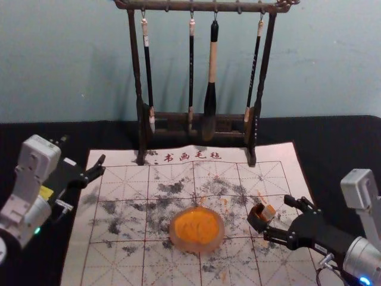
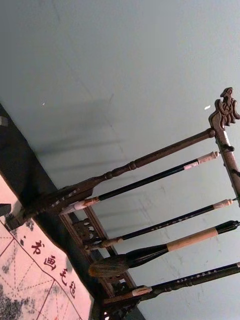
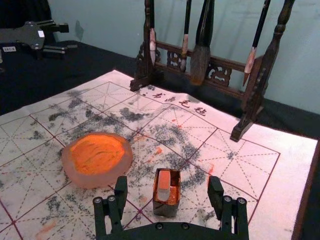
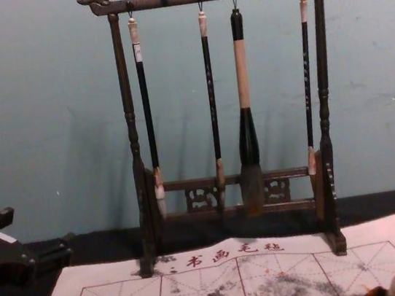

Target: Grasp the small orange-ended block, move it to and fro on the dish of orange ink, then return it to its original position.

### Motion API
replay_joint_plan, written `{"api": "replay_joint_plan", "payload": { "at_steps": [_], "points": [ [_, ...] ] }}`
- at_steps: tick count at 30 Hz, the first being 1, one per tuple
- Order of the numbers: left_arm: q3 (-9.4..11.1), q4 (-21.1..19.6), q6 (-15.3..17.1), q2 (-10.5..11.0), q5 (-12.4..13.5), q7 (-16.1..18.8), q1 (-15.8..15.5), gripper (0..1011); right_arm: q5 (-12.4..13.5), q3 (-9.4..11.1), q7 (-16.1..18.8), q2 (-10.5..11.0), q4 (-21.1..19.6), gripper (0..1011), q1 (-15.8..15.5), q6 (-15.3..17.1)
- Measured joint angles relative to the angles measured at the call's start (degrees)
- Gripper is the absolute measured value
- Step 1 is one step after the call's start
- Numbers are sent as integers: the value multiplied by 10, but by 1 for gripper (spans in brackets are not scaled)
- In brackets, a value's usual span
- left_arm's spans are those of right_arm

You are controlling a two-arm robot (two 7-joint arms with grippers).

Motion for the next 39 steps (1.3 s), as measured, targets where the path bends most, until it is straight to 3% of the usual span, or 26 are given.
{"api": "replay_joint_plan", "payload": {
  "at_steps": [17, 35, 39],
  "points": [
    [0, 0, 0, 0, 0, 0, 0, 1001, -19, 10, 15, -20, 14, 1000, 4, 13],
    [0, 0, 0, 0, 0, 0, 0, 1001, -18, 9, 15, -18, 14, 1000, 4, 12],
    [0, 0, 0, 0, 0, 0, 0, 1001, -18, 9, 15, -18, 14, 927, 4, 12]
  ]
}}
